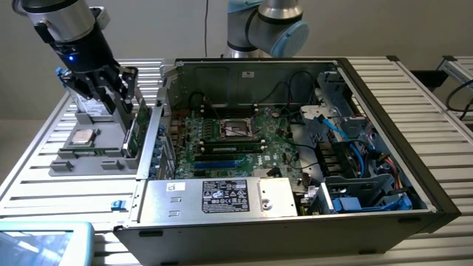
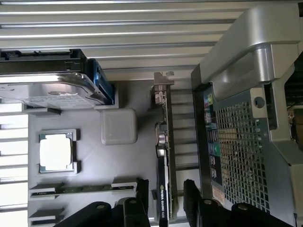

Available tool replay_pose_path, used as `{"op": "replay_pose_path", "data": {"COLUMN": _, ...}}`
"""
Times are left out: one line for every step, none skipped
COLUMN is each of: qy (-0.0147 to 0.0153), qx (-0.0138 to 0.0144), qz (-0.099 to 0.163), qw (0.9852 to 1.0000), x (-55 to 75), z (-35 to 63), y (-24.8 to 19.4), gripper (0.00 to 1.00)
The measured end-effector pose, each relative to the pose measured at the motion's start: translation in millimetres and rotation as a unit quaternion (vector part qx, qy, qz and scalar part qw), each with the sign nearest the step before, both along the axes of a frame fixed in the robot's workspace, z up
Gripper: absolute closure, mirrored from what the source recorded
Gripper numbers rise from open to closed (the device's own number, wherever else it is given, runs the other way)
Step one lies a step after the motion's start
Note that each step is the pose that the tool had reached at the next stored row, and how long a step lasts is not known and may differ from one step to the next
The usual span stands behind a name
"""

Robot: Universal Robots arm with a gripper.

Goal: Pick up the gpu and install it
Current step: 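Pick up the gpu and move the gpu toward the slot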

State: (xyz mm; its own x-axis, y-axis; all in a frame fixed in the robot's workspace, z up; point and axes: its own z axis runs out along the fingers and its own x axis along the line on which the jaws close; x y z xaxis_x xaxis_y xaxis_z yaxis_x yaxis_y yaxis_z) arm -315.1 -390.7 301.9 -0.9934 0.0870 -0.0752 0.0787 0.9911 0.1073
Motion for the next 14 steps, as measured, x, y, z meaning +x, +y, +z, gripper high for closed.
{"op": "replay_pose_path", "data": {"qy": -0.0002, "qx": 0.002, "qz": 0.0, "qw": 1.0, "x": -0.1, "z": -1.3, "y": 0.1, "gripper": 0.56}}
{"op": "replay_pose_path", "data": {"qy": -0.0002, "qx": 0.0035, "qz": -0.001, "qw": 1.0, "x": -0.2, "z": -2.7, "y": 0.1, "gripper": 0.56}}
{"op": "replay_pose_path", "data": {"qy": -0.0003, "qx": 0.0043, "qz": -0.001, "qw": 1.0, "x": -0.4, "z": -4.2, "y": 0.0, "gripper": 0.56}}
{"op": "replay_pose_path", "data": {"qy": -0.0003, "qx": 0.0047, "qz": -0.001, "qw": 1.0, "x": -0.8, "z": -6.0, "y": 0.0, "gripper": 0.56}}
{"op": "replay_pose_path", "data": {"qy": -0.0005, "qx": 0.0052, "qz": -0.001, "qw": 1.0, "x": -1.2, "z": -7.8, "y": 0.0, "gripper": 0.56}}
{"op": "replay_pose_path", "data": {"qy": -0.0006, "qx": 0.0054, "qz": -0.001, "qw": 1.0, "x": -1.9, "z": -9.8, "y": 0.0, "gripper": 0.56}}
{"op": "replay_pose_path", "data": {"qy": -0.0009, "qx": 0.0056, "qz": -0.001, "qw": 1.0, "x": -2.5, "z": -11.6, "y": 0.0, "gripper": 0.56}}
{"op": "replay_pose_path", "data": {"qy": -0.0017, "qx": 0.0057, "qz": -0.001, "qw": 1.0, "x": -2.9, "z": -13.3, "y": 0.0, "gripper": 0.56}}
{"op": "replay_pose_path", "data": {"qy": -0.0029, "qx": 0.0058, "qz": -0.001, "qw": 1.0, "x": -3.2, "z": -14.7, "y": 0.0, "gripper": 0.56}}
{"op": "replay_pose_path", "data": {"qy": -0.005, "qx": 0.0059, "qz": -0.001, "qw": 1.0, "x": -3.4, "z": -15.7, "y": 0.0, "gripper": 0.56}}
{"op": "replay_pose_path", "data": {"qy": -0.0078, "qx": 0.0061, "qz": -0.001, "qw": 1.0, "x": -3.5, "z": -16.5, "y": 0.0, "gripper": 0.56}}
{"op": "replay_pose_path", "data": {"qy": -0.0106, "qx": 0.0064, "qz": -0.001, "qw": 0.9999, "x": -3.5, "z": -17.5, "y": 0.0, "gripper": 0.56}}
{"op": "replay_pose_path", "data": {"qy": -0.0126, "qx": 0.0066, "qz": -0.001, "qw": 0.9999, "x": -3.6, "z": -18.8, "y": 0.0, "gripper": 0.56}}
{"op": "replay_pose_path", "data": {"qy": -0.0138, "qx": 0.0067, "qz": -0.001, "qw": 0.9999, "x": -4.0, "z": -20.3, "y": 0.0, "gripper": 0.56}}
